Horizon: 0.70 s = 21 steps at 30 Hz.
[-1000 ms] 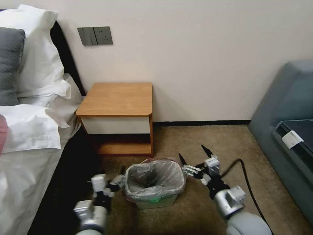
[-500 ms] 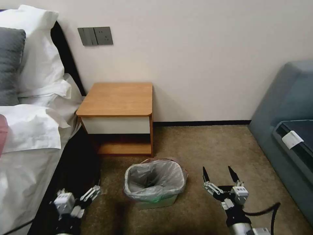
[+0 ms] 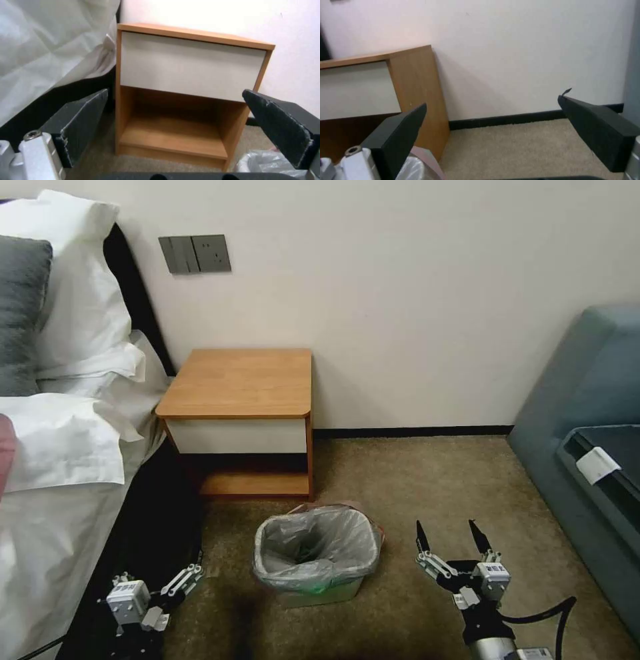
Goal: Pick up the garbage bag from the table and place it over the trash can.
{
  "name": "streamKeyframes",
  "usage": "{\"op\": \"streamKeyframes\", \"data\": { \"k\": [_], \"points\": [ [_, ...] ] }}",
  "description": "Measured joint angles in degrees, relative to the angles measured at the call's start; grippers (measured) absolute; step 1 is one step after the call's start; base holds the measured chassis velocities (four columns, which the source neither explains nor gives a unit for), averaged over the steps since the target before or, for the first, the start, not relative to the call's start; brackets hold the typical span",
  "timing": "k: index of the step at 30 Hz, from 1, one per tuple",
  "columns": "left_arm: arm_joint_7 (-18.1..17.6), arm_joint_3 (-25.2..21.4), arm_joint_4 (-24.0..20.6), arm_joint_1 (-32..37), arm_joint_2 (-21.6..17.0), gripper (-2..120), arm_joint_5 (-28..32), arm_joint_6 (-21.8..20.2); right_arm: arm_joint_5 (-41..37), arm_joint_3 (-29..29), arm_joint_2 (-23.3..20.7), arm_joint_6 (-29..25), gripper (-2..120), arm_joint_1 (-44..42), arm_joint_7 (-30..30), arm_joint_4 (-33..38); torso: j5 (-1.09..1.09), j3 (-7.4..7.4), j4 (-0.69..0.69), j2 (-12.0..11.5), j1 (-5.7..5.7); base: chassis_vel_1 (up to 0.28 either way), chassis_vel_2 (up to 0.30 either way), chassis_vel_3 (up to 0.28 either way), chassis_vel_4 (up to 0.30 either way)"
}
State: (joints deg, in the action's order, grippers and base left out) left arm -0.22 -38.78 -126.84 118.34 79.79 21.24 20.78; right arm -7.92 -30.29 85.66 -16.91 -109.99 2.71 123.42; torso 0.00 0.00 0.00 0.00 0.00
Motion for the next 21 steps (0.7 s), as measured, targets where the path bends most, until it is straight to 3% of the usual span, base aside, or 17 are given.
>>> {"op": "streamKeyframes", "data": {
  "k": [21],
  "points": [
    [-0.1,0.1,0.0,-0.1,0.0,100,0.0,-0.2,0.0,0.1,-0.1,0.2,100,0.1,-0.1,0.1,0.0,0.0,0.0,0.0,0.0,0.0,0.0,0.0,0.0]
  ]
}}
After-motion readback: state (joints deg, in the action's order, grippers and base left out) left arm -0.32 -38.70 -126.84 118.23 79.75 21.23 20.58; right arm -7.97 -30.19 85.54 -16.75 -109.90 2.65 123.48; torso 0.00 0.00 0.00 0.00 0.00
